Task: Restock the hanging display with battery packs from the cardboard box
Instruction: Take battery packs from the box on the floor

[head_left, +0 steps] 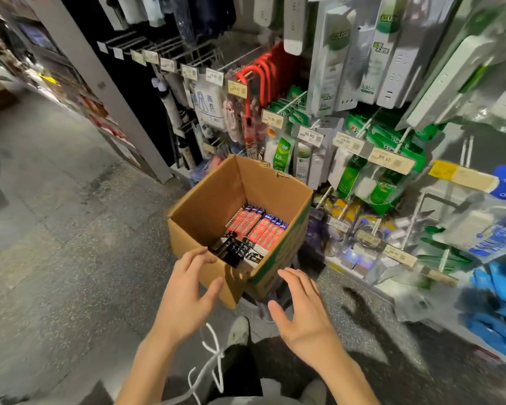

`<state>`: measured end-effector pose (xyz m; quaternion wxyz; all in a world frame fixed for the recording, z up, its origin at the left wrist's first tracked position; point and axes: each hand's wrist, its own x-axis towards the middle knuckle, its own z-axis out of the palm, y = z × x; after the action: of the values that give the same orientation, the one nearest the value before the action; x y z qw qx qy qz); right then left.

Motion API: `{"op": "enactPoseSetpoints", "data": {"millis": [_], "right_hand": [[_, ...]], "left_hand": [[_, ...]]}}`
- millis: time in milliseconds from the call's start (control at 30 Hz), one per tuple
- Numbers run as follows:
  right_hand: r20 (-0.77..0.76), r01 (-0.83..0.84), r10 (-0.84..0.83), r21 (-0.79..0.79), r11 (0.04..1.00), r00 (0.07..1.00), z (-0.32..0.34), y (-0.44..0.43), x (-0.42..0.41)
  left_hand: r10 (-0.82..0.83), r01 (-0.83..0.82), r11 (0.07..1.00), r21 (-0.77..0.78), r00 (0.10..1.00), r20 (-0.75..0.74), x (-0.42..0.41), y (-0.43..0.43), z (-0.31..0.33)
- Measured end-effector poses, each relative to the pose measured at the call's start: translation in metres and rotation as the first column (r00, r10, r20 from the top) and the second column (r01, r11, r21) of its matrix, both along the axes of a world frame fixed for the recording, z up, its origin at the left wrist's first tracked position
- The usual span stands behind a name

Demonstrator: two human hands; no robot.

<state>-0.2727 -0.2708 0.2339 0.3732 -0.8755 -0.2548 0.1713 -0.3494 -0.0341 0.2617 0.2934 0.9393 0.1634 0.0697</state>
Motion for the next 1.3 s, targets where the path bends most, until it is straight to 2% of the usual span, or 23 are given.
{"op": "enactPoseSetpoints", "data": {"millis": [100,233,400,500,567,633,733,900,967,1067,1100,1133,1300], "right_hand": [[-0.052,0.06,-0.059,0.024,0.998,0.997,-0.002,0.026,0.012],[-0.161,0.207,-0.192,0.078,0.975,0.968,-0.011,0.073,0.036],[-0.168,0.529,-0.507,0.131,0.838,0.845,-0.039,0.126,0.068],[-0.095,0.643,-0.636,0.144,0.753,0.766,-0.054,0.154,0.091],[-0.167,0.708,-0.689,0.148,0.69,0.706,-0.055,0.172,0.104],[-0.189,0.765,-0.742,0.162,0.623,0.644,-0.056,0.183,0.113],[-0.218,0.845,-0.817,0.166,0.508,0.534,-0.065,0.195,0.116],[-0.227,0.943,-0.919,0.162,0.292,0.323,-0.096,0.2,0.105],[-0.208,0.95,-0.935,0.189,0.249,0.286,-0.101,0.199,0.098],[-0.208,0.948,-0.943,0.241,0.207,0.259,-0.103,0.202,0.091],[-0.207,0.946,-0.946,0.263,0.192,0.25,-0.106,0.201,0.089],[-0.215,0.94,-0.944,0.288,0.183,0.249,-0.105,0.205,0.086],[-0.204,0.936,-0.958,0.327,0.128,0.203,-0.114,0.216,0.078]], "left_hand": [[-0.035,0.036,0.998,0.042,0.999,-0.025,0.021,0.036,-0.005],[-0.042,0.041,0.999,-0.027,0.997,-0.058,0.051,0.085,-0.025],[-0.202,0.192,0.978,-0.082,0.97,-0.137,0.101,0.148,-0.058],[-0.329,0.327,0.944,-0.046,0.92,-0.212,0.148,0.177,-0.075],[-0.404,0.405,0.911,-0.073,0.846,-0.349,0.187,0.194,-0.091],[-0.457,0.458,0.879,-0.131,0.734,-0.502,0.225,0.203,-0.11],[-0.497,0.482,0.849,-0.217,0.589,-0.637,0.271,0.195,-0.146],[-0.678,0.635,0.674,-0.377,0.331,-0.656,0.299,0.133,-0.226],[-0.702,0.675,0.612,-0.411,0.226,-0.675,0.297,0.11,-0.26],[-0.668,0.801,0.485,-0.351,0.081,-0.739,0.285,0.083,-0.305],[-0.655,0.84,0.434,-0.326,0.046,-0.754,0.281,0.072,-0.325],[-0.637,0.853,0.423,-0.306,0.04,-0.77,0.276,0.069,-0.335],[-0.704,0.888,0.367,-0.275,0.072,-0.706,0.271,0.063,-0.361]]}}
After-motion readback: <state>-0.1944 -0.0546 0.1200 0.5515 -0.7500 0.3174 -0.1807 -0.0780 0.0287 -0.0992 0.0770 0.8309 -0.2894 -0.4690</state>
